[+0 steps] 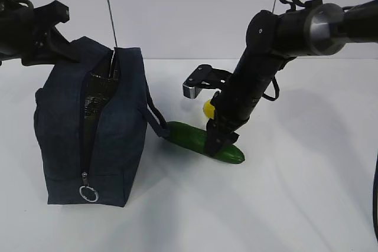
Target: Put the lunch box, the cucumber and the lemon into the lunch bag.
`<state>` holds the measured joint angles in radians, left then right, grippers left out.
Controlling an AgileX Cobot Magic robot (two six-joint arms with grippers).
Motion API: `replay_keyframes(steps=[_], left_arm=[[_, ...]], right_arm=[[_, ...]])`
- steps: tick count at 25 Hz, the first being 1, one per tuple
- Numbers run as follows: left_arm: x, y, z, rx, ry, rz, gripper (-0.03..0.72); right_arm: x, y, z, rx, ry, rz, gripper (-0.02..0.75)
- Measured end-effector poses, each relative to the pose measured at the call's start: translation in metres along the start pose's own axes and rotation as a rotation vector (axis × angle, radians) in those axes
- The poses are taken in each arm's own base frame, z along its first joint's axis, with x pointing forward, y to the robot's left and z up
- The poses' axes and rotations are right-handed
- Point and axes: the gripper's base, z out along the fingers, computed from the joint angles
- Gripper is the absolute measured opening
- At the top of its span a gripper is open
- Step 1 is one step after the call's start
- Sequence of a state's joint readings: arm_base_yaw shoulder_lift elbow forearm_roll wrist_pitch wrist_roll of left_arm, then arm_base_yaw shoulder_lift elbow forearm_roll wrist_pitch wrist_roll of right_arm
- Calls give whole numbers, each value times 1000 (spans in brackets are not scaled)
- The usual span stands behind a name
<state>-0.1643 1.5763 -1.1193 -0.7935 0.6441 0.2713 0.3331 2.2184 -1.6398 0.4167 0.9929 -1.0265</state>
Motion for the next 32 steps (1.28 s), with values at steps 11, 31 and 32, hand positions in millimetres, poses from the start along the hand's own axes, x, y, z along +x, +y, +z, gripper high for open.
replay_keyframes(steps=[11,31,32], left_arm=[[0,0,0,5,-3,-8,8],[0,-1,0,6,-5,-10,8],[0,-1,0,6,-5,-10,8]], right_arm=[[1,-2,9,-8,-2,14,428],[-18,-10,-37,27,87,25,382],[-19,-13,-41,59,100,40,382]])
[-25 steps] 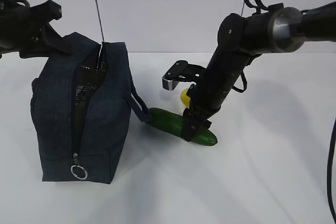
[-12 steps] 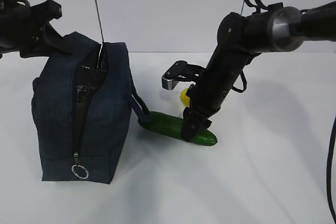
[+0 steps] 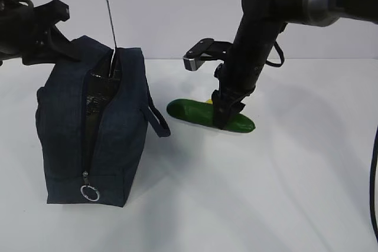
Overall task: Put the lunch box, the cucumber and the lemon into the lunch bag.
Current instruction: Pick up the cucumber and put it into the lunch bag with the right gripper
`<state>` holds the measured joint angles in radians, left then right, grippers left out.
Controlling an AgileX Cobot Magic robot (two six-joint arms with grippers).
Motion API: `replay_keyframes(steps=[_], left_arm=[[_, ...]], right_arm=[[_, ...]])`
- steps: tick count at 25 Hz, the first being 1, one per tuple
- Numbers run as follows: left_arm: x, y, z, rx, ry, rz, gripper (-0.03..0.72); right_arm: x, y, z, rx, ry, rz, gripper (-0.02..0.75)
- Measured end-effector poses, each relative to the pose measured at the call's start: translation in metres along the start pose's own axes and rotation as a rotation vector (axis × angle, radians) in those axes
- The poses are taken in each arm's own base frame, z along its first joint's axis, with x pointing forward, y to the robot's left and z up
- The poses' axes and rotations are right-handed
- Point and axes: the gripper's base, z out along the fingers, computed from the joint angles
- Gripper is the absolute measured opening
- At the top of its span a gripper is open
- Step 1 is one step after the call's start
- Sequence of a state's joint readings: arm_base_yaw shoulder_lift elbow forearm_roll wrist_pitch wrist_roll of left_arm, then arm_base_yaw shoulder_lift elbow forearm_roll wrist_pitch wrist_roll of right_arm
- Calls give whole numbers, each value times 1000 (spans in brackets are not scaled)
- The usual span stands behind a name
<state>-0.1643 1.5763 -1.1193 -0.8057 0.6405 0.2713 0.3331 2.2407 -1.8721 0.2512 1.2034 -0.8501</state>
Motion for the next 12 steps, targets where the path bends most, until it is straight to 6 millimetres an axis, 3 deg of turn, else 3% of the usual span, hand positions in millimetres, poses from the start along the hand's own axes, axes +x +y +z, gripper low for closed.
replay_keyframes(steps=[6,12], left_arm=[[0,0,0,1,0,1,8],[0,0,0,1,0,1,8]], right_arm=[[-6,-12,-43,196,1,202,382],[-9,-4,-87,262,-101,449,382]])
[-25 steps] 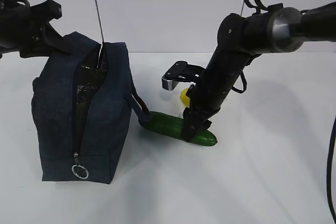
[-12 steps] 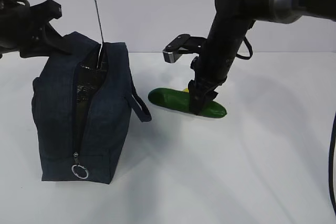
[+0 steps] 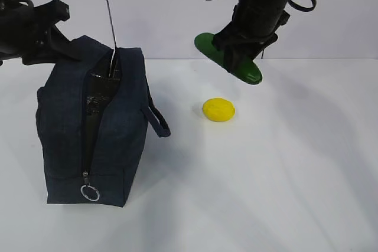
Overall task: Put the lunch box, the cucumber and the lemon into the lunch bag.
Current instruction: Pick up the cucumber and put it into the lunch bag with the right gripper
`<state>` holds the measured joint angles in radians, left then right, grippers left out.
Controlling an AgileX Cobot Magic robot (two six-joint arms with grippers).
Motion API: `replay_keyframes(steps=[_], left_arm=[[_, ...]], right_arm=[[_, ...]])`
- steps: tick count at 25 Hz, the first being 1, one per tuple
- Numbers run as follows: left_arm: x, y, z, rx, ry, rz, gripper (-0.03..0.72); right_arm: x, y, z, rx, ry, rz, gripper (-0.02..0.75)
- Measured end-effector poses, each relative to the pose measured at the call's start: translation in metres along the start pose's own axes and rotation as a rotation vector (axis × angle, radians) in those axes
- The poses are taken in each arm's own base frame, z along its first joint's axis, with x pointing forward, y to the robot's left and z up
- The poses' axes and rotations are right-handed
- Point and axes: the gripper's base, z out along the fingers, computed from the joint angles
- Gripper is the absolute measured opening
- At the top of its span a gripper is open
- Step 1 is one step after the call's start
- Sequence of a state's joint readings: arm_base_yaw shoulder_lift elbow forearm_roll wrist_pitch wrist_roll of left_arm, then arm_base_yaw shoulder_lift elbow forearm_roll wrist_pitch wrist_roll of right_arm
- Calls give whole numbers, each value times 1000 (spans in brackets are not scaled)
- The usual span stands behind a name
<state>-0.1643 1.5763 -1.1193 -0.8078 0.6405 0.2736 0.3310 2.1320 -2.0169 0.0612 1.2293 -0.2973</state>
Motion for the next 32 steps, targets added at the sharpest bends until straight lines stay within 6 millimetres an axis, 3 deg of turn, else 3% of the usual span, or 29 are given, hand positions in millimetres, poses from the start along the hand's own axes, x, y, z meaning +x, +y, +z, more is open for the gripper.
replay_keyframes(steps=[6,14,21,27,32], left_arm=[[-1,0,0,1,-9,-4,8],[-2,0,0,5,-27,-17,8],[-4,-1,0,8,-43,-27,8],[-6,-1,0,16,-63,-47,8],[-6,-1,0,17,-65,-48,8]], right_arm=[[0,4,-32,-17,-63,287,382],[-4,32,-76,-319,-163,492,381],[-13,75,-82,-488,-129,568,381],[-13,121,-82,-409,-81,559,381],[-8,142,-99,-354,-99,584,380]])
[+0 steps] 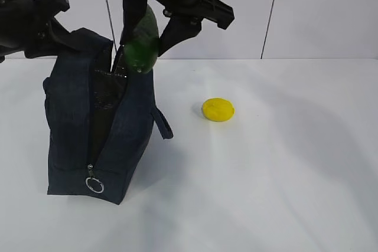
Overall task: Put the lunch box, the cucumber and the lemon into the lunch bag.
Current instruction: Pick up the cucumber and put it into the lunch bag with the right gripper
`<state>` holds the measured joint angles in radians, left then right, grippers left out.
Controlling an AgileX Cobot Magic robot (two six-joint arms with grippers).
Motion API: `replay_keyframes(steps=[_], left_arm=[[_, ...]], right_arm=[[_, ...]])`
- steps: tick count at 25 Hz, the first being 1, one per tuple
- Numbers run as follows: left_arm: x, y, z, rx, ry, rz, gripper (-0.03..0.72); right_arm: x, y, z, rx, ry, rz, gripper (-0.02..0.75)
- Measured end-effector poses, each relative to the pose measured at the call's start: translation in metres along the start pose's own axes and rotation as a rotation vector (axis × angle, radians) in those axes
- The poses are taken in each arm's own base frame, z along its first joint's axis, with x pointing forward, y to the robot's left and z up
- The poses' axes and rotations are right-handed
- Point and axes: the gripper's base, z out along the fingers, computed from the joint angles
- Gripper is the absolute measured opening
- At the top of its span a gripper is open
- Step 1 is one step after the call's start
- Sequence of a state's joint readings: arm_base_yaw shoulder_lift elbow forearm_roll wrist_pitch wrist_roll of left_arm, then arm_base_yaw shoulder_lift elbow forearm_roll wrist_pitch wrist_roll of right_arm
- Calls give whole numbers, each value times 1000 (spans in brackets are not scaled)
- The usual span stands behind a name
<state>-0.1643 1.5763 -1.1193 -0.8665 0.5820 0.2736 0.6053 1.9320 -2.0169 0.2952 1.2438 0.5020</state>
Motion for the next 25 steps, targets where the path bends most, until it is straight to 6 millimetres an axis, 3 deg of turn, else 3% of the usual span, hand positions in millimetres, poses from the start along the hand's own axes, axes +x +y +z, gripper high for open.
replay_keyframes(steps=[10,25], left_arm=[[0,0,0,1,-1,-2,8],[-1,0,0,2,-15,-9,8]], right_arm=[[11,13,3,18,4,18,380],[4,9,62,-4,66,50,380]])
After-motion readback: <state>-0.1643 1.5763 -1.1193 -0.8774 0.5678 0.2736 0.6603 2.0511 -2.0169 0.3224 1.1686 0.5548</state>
